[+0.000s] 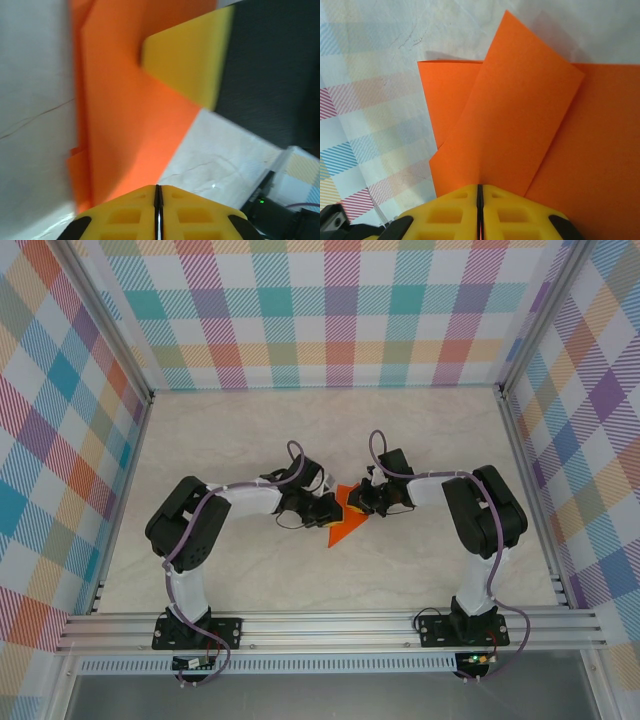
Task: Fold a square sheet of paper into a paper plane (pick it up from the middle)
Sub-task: Fourth fold the wing at the center of the table.
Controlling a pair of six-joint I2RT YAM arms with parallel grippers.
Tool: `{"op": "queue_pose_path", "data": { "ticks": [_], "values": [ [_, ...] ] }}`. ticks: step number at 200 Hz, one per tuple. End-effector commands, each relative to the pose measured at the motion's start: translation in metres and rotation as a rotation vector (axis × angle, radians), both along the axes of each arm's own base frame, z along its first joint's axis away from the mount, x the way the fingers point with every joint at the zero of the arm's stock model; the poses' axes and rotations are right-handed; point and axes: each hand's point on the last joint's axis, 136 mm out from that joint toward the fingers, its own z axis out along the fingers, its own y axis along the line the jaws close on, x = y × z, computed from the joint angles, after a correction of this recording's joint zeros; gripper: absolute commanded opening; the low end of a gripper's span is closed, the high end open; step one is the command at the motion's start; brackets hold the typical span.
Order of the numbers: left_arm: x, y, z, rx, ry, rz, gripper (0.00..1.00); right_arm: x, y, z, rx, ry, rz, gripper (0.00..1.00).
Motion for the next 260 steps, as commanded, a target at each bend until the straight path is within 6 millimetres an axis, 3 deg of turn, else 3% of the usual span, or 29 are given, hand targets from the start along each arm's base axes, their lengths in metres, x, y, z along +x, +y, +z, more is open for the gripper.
{"op": "queue_pose_path", "data": {
  "ticks": [1,58,93,119,192,260],
  "values": [
    [0.008,-0.011,0.005,-0.064,0.037,0.006,0.12,-0.024,-0.017,-0.04,-0.101,0.112,-0.019,0.1],
    [0.006,-0.012,-0.032,-0.028,0.115,0.02,0.16,-0.026,-0.017,-0.045,-0.098,0.121,-0.021,0.1],
    [-0.01,0.01,-0.046,0.083,0.142,0.01,0.17,-0.026,-0.018,-0.047,-0.105,0.124,-0.025,0.1],
    [-0.024,0.022,-0.044,0.11,0.146,-0.011,0.17,-0.026,-0.019,-0.048,-0.109,0.126,-0.029,0.1],
    [-0.075,0.033,-0.042,0.172,0.189,-0.177,0.21,-0.026,-0.017,-0.047,-0.101,0.12,-0.023,0.1],
    [-0.096,0.046,-0.039,0.194,0.205,-0.209,0.21,-0.027,-0.019,-0.048,-0.107,0.123,-0.025,0.1]
  ]
}}
